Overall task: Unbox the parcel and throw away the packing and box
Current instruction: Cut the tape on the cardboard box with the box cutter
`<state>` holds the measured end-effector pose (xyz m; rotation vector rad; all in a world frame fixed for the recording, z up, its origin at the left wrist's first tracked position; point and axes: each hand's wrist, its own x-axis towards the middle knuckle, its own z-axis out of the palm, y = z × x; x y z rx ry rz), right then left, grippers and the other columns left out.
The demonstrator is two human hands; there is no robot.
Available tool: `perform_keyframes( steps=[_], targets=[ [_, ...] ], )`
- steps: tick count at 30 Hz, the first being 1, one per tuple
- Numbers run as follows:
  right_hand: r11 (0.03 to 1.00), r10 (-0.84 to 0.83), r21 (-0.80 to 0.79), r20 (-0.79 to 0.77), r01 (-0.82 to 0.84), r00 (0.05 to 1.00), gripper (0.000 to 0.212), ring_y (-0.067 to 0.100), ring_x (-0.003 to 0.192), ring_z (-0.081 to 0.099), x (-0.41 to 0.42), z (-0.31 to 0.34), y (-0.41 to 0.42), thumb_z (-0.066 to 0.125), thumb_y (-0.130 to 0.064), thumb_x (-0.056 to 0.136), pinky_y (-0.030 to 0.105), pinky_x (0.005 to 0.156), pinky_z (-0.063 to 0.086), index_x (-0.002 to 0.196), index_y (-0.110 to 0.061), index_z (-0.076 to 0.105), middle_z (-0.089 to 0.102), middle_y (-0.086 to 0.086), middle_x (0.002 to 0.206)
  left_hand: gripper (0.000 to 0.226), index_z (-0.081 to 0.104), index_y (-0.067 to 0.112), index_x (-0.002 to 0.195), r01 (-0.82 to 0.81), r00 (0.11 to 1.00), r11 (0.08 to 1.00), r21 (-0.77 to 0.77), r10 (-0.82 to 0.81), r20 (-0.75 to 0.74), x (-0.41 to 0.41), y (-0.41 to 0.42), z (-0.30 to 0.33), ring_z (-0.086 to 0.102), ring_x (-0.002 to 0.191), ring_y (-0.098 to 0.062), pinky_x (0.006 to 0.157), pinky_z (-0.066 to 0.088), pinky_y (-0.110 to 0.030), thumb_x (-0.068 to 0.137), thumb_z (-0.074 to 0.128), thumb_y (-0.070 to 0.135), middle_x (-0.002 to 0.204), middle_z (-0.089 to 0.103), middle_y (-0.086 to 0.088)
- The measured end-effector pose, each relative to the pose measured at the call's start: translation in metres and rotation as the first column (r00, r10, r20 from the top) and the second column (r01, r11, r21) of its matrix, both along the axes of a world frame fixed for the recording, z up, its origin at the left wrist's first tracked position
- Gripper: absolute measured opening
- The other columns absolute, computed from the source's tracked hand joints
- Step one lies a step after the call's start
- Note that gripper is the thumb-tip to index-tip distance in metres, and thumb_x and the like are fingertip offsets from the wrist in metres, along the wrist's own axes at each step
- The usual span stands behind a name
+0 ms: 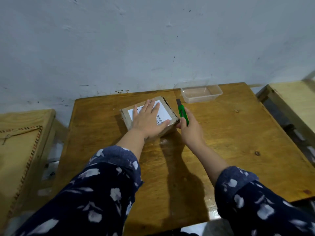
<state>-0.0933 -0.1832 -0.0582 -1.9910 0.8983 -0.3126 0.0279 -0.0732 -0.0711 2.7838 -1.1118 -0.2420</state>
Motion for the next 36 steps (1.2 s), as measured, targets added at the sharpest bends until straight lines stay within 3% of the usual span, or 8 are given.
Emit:
perform_keyframes(
  steps=[4,7,10,12,14,17,28,36],
  targets=[
    [0.999,0.008,0.053,-0.01,-0.008,1.0,0.047,0.019,0.092,0.062,0.025,0.002,-0.018,0.036,-0.029,0.1,0.03,0.073,0.041,0.146,-0.033,0.029,0.071,0.005,0.099,0.092,0.002,0.027,0.154,0.044,0.996,0.996,0.075,-0.037,-0.086,0.012,0.0,0.013,-0.014,0.148,-0.012,0.116,-0.01,-0.055,0.083,0.029,0.078,0.162,-0.011,0.005],
    [0.977,-0.011,0.213,0.039,0.003,0.999,0.046,0.008,0.087,0.06,0.037,0.005,-0.025,0.037,-0.028,0.1,0.026,0.071,0.042,0.146,-0.033,0.028,0.07,0.002,0.106,0.099,-0.003,0.033,0.153,0.15,0.985,0.977,0.154,-0.135,-0.102,0.024,0.017,0.024,-0.013,0.148,-0.012,0.118,-0.006,-0.053,0.075,0.029,0.085,0.162,-0.014,0.006],
    [0.916,0.004,0.4,0.1,-0.044,0.995,0.046,0.013,0.095,0.063,0.044,0.008,-0.028,0.037,-0.024,0.101,0.032,0.081,0.051,0.146,-0.032,0.029,0.066,0.007,0.116,0.109,-0.011,0.036,0.151,0.235,0.972,0.948,0.214,-0.23,-0.051,0.03,0.044,0.026,-0.015,0.148,-0.013,0.119,-0.009,-0.043,0.064,0.025,0.093,0.161,-0.018,0.007],
    [0.885,-0.01,0.464,0.119,-0.047,0.993,0.046,0.015,0.08,0.063,0.044,0.011,-0.027,0.038,-0.021,0.101,0.03,0.069,0.054,0.146,-0.03,0.03,0.068,0.01,0.109,0.113,-0.015,0.036,0.15,0.268,0.963,0.938,0.222,-0.271,-0.018,0.029,0.059,0.022,-0.017,0.147,-0.014,0.116,-0.015,-0.039,0.062,0.028,0.093,0.16,-0.02,0.007],
    [0.886,-0.048,0.464,0.106,-0.007,0.993,0.046,0.015,0.062,0.058,0.038,0.01,-0.021,0.039,-0.019,0.101,0.027,0.057,0.051,0.145,-0.029,0.032,0.068,0.009,0.1,0.117,-0.018,0.034,0.15,0.27,0.961,0.936,0.226,-0.275,-0.007,0.025,0.065,0.018,-0.019,0.147,-0.016,0.117,-0.016,-0.042,0.062,0.031,0.094,0.159,-0.023,0.005],
    [0.899,-0.097,0.435,0.074,0.055,0.993,0.047,0.013,0.051,0.055,0.022,0.006,-0.006,0.042,-0.019,0.1,0.026,0.051,0.049,0.145,-0.028,0.033,0.065,0.006,0.097,0.118,-0.02,0.032,0.149,0.235,0.969,0.942,0.238,-0.247,0.019,0.02,0.064,0.013,-0.021,0.147,-0.019,0.119,-0.01,-0.049,0.065,0.038,0.091,0.159,-0.025,0.002],
    [0.893,-0.116,0.446,0.092,0.063,0.989,0.043,0.012,0.046,0.05,-0.004,0.011,0.034,0.044,-0.022,0.099,0.022,0.048,0.042,0.142,-0.028,0.04,0.064,0.0,0.08,0.115,-0.011,0.023,0.153,-0.041,0.997,0.991,0.13,0.031,0.076,-0.031,0.051,0.002,-0.016,0.148,-0.023,0.118,-0.002,-0.055,0.071,0.039,0.087,0.161,-0.016,-0.006],
    [0.935,-0.058,0.353,0.069,0.03,0.996,0.044,0.012,0.048,0.047,0.001,0.019,0.032,0.041,-0.023,0.1,0.02,0.042,0.038,0.143,-0.028,0.037,0.061,-0.002,0.077,0.119,-0.011,0.028,0.153,0.041,0.999,0.986,0.159,-0.044,0.014,-0.02,0.06,0.011,-0.016,0.148,-0.018,0.116,-0.01,-0.053,0.066,0.043,0.089,0.161,-0.018,-0.001]
  ],
)
